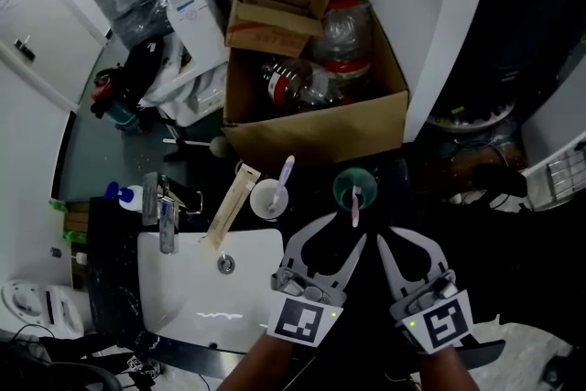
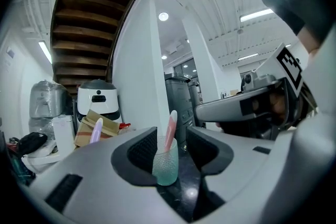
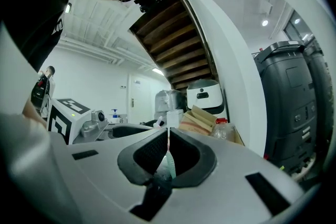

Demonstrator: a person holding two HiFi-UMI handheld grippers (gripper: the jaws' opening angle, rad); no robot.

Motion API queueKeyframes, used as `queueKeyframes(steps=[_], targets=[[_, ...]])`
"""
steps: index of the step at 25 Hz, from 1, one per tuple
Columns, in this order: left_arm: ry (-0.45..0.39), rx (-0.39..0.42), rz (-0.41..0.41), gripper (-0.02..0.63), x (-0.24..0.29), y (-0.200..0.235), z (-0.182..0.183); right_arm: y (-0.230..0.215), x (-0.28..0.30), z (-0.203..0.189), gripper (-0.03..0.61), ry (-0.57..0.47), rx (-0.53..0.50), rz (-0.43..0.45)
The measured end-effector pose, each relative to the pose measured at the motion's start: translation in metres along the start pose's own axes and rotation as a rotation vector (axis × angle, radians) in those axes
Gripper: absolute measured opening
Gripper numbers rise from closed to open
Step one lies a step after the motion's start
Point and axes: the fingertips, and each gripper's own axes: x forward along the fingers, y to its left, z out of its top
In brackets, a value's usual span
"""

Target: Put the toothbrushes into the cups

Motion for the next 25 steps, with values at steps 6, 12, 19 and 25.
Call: queueKeyframes(steps=[6, 12, 19, 25], targets=[[-0.005, -0.006, 0.008, 0.175, -0.019, 0.001, 0.008, 0.012, -0.004, 0.007, 0.035, 0.002, -0.018, 0.008], [-0.022, 0.007, 0.034, 0.064, -0.050, 0.008, 0.023, 0.037, -0.005, 0.023, 0.035, -0.019, -0.044, 0.027], [-0.061, 0.023, 0.032, 0.009, -0.096, 0.013, 0.046, 0.084, -0.007, 0.044, 0.035, -0.054, -0.079, 0.048], [-0.079, 0.033, 0.035, 0.008, -0.145, 0.019, 0.056, 0.131, -0.010, 0.054, 0.035, -0.067, -0.101, 0.058]])
